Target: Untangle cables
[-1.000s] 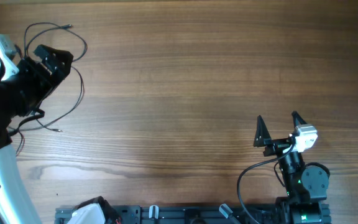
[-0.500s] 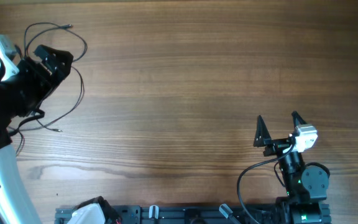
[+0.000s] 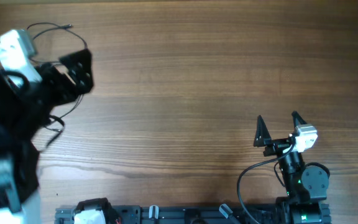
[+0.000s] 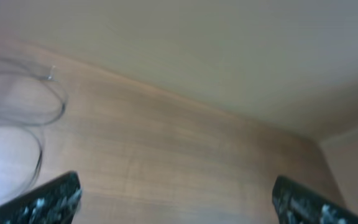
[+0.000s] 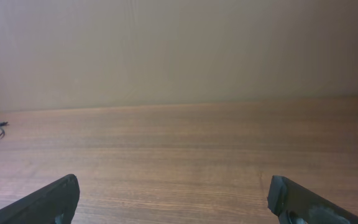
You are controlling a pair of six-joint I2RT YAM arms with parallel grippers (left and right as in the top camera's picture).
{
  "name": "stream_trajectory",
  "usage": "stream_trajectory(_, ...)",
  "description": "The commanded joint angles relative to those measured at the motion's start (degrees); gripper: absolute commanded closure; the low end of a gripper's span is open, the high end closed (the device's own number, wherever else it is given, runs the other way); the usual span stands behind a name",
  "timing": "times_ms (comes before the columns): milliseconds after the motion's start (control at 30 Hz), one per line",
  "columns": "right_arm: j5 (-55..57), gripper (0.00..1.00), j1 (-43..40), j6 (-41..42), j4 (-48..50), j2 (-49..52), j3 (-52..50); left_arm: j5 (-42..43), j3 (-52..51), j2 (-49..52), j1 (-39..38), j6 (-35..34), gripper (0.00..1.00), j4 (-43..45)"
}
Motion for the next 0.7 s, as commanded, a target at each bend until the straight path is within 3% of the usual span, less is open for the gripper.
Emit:
stream_trajectory(0, 0.96, 0.00, -0.24, 0.24, 0.22, -0.72, -0.07, -3.06, -14.12, -9.29, -3.30, 3.32, 0.00, 9.99)
stream_trajectory(367, 0.96, 0.00, -0.24, 0.24, 0.22, -0.72, -0.07, -3.10, -60.98, -37.53, -5.77, 4.11, 0.00, 46.03)
stream_trajectory(667, 0.96, 0.00, -0.24, 0.22, 0.22, -0.72, -0.07, -4.94, -75.38, -48.87, -8.44, 19.28, 0.00, 50.38)
